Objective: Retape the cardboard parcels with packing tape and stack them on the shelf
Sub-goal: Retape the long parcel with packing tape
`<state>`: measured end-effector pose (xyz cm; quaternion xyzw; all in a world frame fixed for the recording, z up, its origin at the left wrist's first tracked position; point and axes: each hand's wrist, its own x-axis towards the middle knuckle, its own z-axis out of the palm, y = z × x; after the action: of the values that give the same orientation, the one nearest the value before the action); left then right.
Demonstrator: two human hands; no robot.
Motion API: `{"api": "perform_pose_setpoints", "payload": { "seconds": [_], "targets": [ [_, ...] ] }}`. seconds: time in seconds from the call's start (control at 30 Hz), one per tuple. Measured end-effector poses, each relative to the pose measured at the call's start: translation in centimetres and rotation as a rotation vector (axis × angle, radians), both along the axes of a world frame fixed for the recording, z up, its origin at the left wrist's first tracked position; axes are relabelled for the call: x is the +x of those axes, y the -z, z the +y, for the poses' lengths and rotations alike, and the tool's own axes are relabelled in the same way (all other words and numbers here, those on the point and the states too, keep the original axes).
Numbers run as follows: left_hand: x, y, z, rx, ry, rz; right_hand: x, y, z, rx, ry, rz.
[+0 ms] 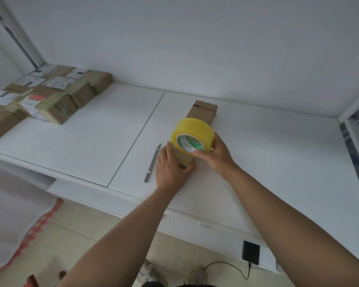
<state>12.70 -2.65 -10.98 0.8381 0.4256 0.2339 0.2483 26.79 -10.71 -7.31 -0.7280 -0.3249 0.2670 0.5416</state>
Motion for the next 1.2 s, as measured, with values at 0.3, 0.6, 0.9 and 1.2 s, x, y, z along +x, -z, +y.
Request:
{"api": "perform_pose_setpoints", "payload": {
  "seconds": [0.3, 0.6, 0.9, 1.2],
  "targets": [
    [0.1, -0.1, -0.3, 0.002, -0.023, 0.058, 1.8, -1.7, -5.7, -0.187, 0.053, -0.163],
    [-0.2, -0.2, -0.3, 0.075, 0.021, 0.097, 1.4, -2.0, -6.2, -0.206, 0.04, -0.159],
    [-0.2, -0.1, -0.3, 0.058, 0.023, 0.123, 1.6, -2.5, -6.3, -0.284, 0.004, -0.3],
    [0.1, -1.4, 0.1, 0.194, 0.099, 0.299, 1.5, -2.1, -6.3, -0.308, 0.014, -0.303]
  ]
}}
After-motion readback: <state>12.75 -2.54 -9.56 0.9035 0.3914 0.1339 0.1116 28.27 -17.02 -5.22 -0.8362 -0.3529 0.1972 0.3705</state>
